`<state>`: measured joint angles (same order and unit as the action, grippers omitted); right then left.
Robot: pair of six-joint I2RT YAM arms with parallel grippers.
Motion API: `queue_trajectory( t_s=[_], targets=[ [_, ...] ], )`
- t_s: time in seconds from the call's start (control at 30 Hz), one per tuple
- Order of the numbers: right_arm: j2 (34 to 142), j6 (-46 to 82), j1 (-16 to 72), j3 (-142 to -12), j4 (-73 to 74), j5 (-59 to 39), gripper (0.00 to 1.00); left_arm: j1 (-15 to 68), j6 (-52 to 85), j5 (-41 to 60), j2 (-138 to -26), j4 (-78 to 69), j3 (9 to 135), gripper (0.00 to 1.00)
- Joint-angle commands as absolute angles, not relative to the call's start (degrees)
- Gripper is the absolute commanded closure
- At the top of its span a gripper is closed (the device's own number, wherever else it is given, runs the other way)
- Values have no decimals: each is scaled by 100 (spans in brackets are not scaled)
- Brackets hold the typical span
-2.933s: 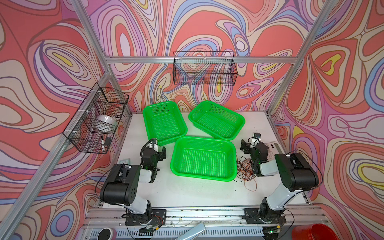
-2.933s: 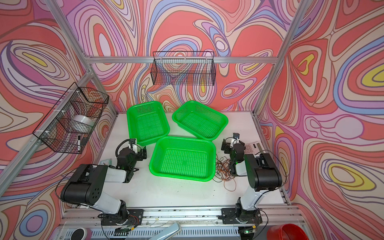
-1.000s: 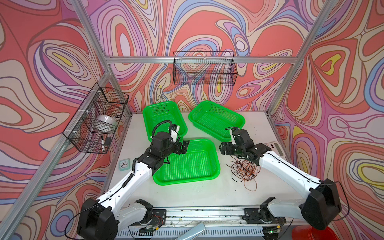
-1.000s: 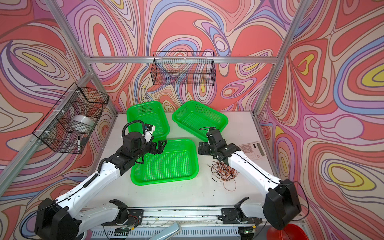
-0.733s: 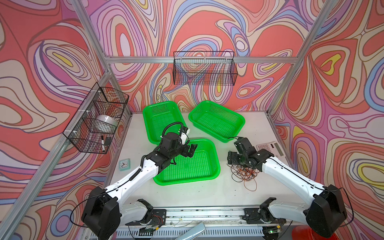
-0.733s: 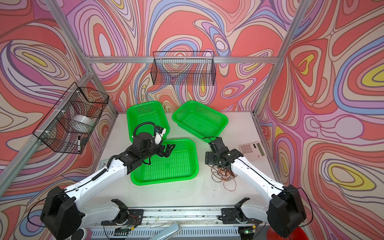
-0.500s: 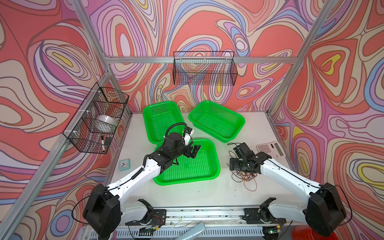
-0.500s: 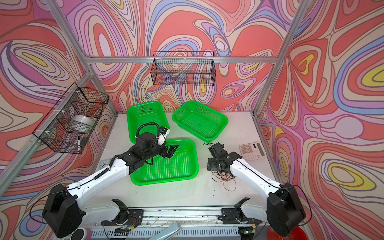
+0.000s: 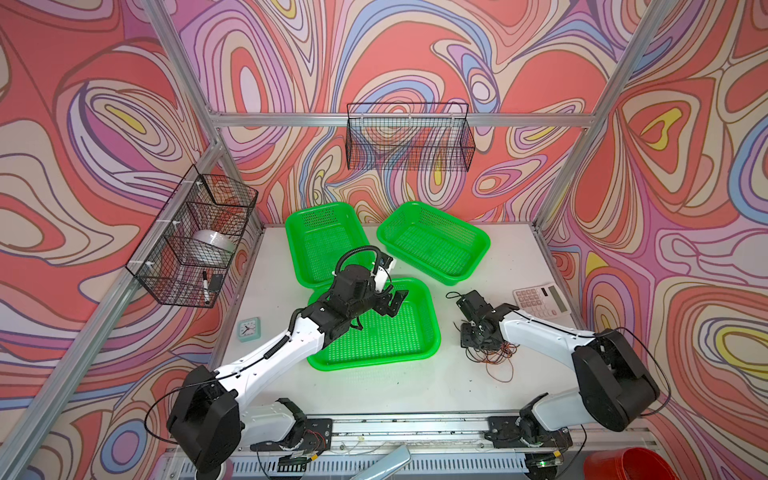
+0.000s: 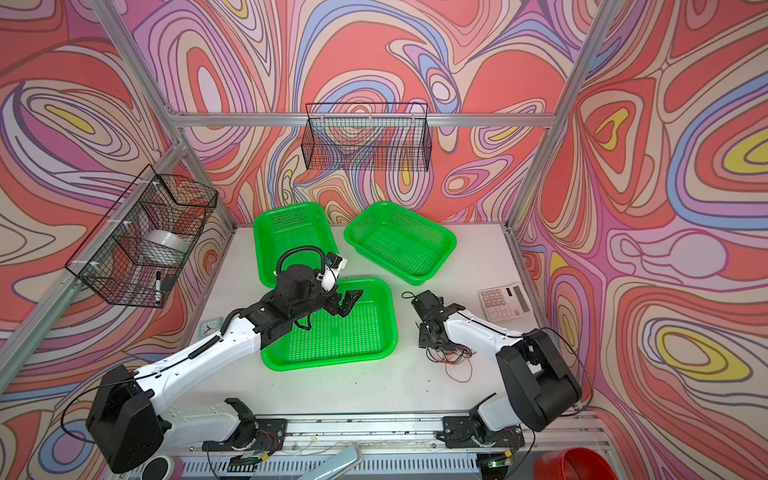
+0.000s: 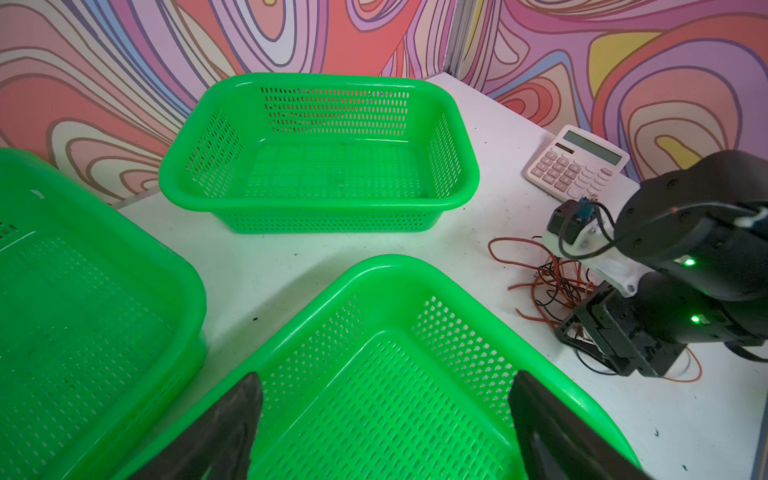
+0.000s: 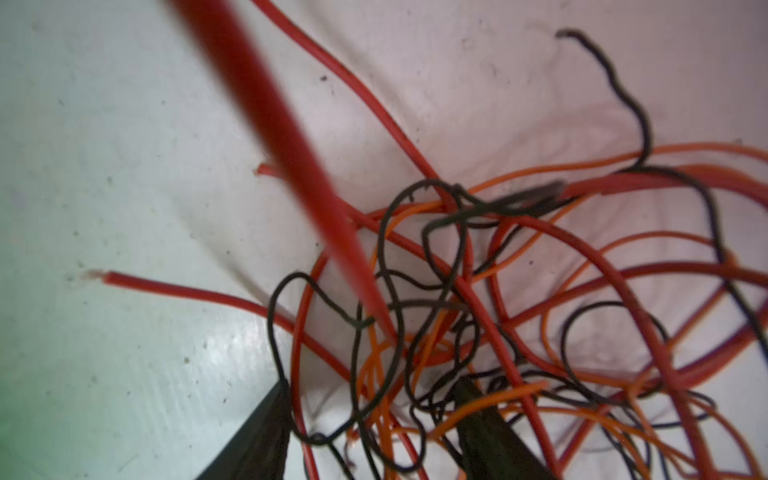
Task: Untangle the cables
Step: 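Grasp the wire bundle with the right gripper and lift it toward the left gripper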
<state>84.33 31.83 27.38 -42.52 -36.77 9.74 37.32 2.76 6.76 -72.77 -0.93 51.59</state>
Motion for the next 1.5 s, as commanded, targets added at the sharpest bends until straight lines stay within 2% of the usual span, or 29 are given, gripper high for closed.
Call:
queue_trajectory(
  t_s=[0.0, 0.3, 0.43, 0.6, 0.97, 1.47],
  targets=[
    [8590, 3013, 2709, -4372, -3331, 783, 51, 3813, 149, 639, -7388, -225, 5429, 5],
    [8133, 2517, 2715, -4547, -3137, 591, 91, 4088, 106, 712, -7648, -236, 5757, 6],
    [7488, 2307, 2707, -4614, -3001, 390, 100, 4199, 237, 833, -7839, -246, 5957, 7],
    [6855, 2205, 2657, -4721, -3068, 456, 100, 4317, 626, 1066, -8095, -482, 6120, 9],
    [6174, 2361, 2302, -4783, -2838, 16, 100, 4750, 971, 1143, -8667, -840, 6139, 10],
    [5349, 2309, 2092, -4848, -2031, -419, 100, 4769, 3232, 971, -9475, -1339, 6513, 10]
  ],
)
